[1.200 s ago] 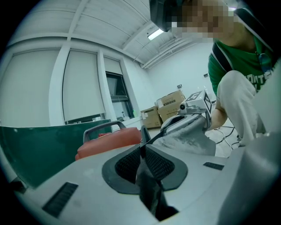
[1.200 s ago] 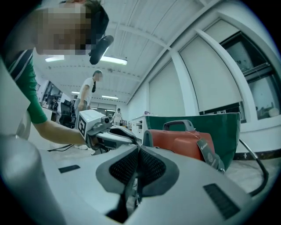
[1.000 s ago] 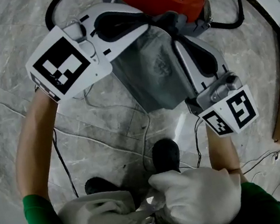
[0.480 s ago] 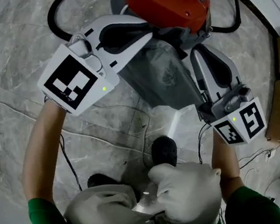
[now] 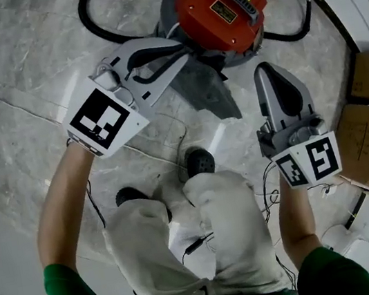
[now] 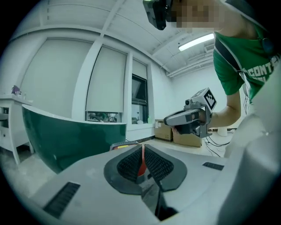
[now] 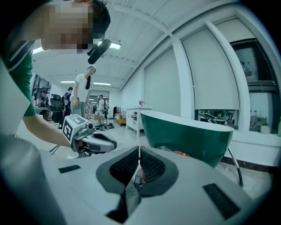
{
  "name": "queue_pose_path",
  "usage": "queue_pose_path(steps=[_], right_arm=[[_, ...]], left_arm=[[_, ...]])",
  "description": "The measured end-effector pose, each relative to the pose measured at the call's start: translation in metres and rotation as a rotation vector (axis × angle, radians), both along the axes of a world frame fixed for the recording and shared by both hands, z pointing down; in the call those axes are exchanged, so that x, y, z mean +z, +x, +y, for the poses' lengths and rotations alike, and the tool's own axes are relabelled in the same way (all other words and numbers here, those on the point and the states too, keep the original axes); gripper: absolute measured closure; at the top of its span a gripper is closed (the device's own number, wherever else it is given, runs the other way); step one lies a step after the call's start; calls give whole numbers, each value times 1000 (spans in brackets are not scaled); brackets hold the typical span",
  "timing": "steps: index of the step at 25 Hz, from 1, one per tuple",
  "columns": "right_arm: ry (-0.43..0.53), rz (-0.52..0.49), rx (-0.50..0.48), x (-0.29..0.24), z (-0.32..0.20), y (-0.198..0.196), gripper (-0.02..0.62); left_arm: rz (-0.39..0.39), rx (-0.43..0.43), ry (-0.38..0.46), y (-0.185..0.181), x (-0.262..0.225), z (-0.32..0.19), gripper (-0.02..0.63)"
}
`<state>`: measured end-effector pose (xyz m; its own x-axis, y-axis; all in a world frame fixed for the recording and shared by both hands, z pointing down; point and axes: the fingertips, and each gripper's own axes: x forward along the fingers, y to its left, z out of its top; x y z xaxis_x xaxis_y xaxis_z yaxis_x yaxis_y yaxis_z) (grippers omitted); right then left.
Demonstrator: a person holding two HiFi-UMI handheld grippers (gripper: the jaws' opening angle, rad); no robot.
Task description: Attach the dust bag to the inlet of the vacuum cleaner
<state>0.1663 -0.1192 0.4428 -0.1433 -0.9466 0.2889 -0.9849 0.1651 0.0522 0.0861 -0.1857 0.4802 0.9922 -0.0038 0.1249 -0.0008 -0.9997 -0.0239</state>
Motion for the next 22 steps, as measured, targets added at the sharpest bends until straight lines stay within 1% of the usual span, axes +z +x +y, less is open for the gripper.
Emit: queue_pose_path(steps=[4, 7, 10, 16, 22], right_arm=[[-49, 0, -7, -48, -10, -15, 586], [-109, -34, -21, -77, -11, -25, 588], [-136, -51, -28, -129, -7, -33, 588], [-134, -68, -32, -262, 4, -56, 588], [-93, -94, 16, -384, 13, -65, 588]], left_arm=[[-41, -24, -12, -22, -56, 0, 601], [-70, -47, -62, -37, -100, 3, 601], [-82, -76, -90, -51, -152, 7, 603], [-75, -176, -171, -79, -272, 18, 603], [-59, -247, -227, -93, -382, 29, 603]])
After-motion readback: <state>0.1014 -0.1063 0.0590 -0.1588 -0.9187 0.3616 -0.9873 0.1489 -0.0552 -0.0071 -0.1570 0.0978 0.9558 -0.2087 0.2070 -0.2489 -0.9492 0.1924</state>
